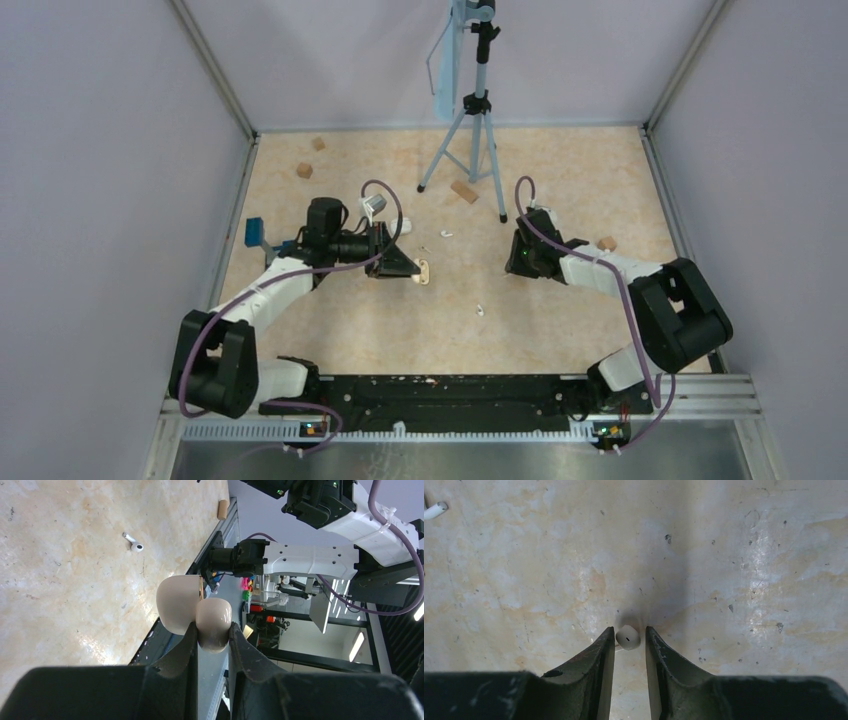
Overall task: Insert the wireless bluetooth earbuds into the charging case
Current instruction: Pick up the right earbud from the center of the board.
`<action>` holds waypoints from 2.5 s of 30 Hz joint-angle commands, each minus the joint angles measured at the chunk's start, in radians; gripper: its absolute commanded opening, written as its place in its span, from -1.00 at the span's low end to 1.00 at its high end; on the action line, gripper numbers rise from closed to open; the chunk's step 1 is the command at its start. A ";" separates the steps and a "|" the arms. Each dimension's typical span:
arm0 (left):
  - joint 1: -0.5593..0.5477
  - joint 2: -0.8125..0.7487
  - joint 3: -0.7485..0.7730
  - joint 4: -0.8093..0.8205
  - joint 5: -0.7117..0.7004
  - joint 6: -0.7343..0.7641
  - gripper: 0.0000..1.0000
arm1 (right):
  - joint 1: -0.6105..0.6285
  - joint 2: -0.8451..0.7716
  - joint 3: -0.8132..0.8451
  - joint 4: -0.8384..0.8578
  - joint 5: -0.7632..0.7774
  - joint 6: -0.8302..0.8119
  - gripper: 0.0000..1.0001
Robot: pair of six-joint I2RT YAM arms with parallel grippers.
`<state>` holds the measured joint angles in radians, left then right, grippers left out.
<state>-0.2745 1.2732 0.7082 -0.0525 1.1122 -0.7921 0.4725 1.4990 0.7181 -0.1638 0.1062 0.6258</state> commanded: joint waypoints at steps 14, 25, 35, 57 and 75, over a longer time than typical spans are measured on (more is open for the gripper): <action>-0.002 0.033 0.019 0.016 0.028 0.021 -1.00 | -0.008 -0.004 -0.062 0.012 -0.002 -0.030 -0.46; -0.006 0.037 0.014 0.029 0.021 0.013 -1.00 | 0.003 -0.075 -0.053 0.004 0.014 0.058 0.20; -0.009 0.029 -0.009 0.045 0.021 -0.001 -1.00 | 0.004 -0.188 -0.113 -0.097 0.031 0.541 -0.02; -0.011 0.027 -0.029 0.084 0.033 0.007 -1.00 | 0.009 0.017 -0.011 -0.144 0.063 0.670 -0.35; -0.011 0.022 -0.072 0.127 0.039 -0.006 -1.00 | 0.009 0.129 0.119 -0.293 0.130 0.542 -0.34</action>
<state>-0.2821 1.3136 0.6453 0.0021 1.1194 -0.7982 0.4805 1.5631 0.8131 -0.3386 0.1658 1.2404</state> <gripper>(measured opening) 0.245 0.331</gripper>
